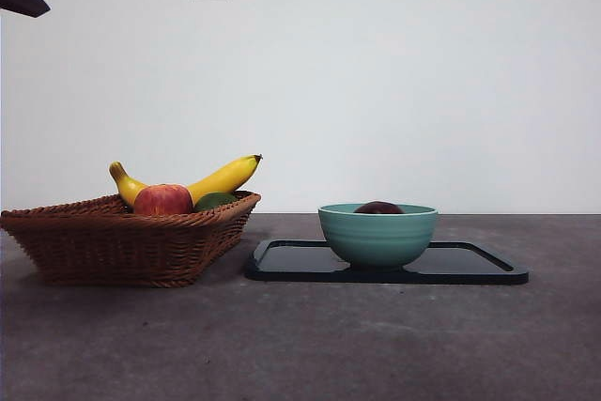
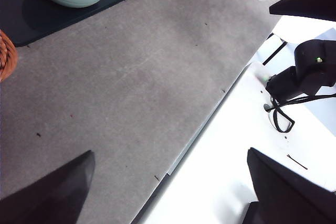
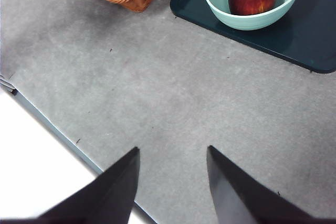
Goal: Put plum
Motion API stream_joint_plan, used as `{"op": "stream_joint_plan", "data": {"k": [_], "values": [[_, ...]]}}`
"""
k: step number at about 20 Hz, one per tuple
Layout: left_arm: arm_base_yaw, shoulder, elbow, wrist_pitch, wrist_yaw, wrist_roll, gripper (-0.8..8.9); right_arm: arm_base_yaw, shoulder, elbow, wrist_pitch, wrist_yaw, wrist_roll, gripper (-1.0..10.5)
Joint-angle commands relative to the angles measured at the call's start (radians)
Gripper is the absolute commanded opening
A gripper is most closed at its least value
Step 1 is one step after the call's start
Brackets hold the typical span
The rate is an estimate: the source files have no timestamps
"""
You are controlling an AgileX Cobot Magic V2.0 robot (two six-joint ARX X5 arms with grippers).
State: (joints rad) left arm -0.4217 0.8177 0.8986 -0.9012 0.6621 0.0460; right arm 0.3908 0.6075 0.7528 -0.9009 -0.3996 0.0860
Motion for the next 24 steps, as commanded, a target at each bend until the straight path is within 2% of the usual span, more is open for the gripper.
{"op": "stream_joint_plan", "data": {"k": [1,3,6,10,18,24], "values": [[-0.004,0.005,0.012,0.011,0.010,-0.008,4.64,0.005,0.004,0.006,0.010,-0.005,0.009,2.0],[-0.004,0.006,0.013,0.044,0.010,-0.016,4.64,0.005,0.004,0.006,0.010,-0.004,0.009,2.0],[-0.010,0.020,0.031,0.177,-0.002,-0.088,4.65,0.005,0.004,0.006,0.010,-0.004,0.009,2.0],[-0.037,0.132,0.134,0.252,-0.141,-0.108,4.67,0.005,0.004,0.006,0.010,-0.004,0.008,2.0],[-0.103,0.598,0.558,0.252,-0.222,-0.106,4.66,0.005,0.004,0.006,0.010,-0.004,0.008,2.0],[-0.158,0.895,0.770,0.273,-0.324,-0.076,4.66,0.004,0.004,0.006,0.010,-0.004,0.008,2.0]]}}
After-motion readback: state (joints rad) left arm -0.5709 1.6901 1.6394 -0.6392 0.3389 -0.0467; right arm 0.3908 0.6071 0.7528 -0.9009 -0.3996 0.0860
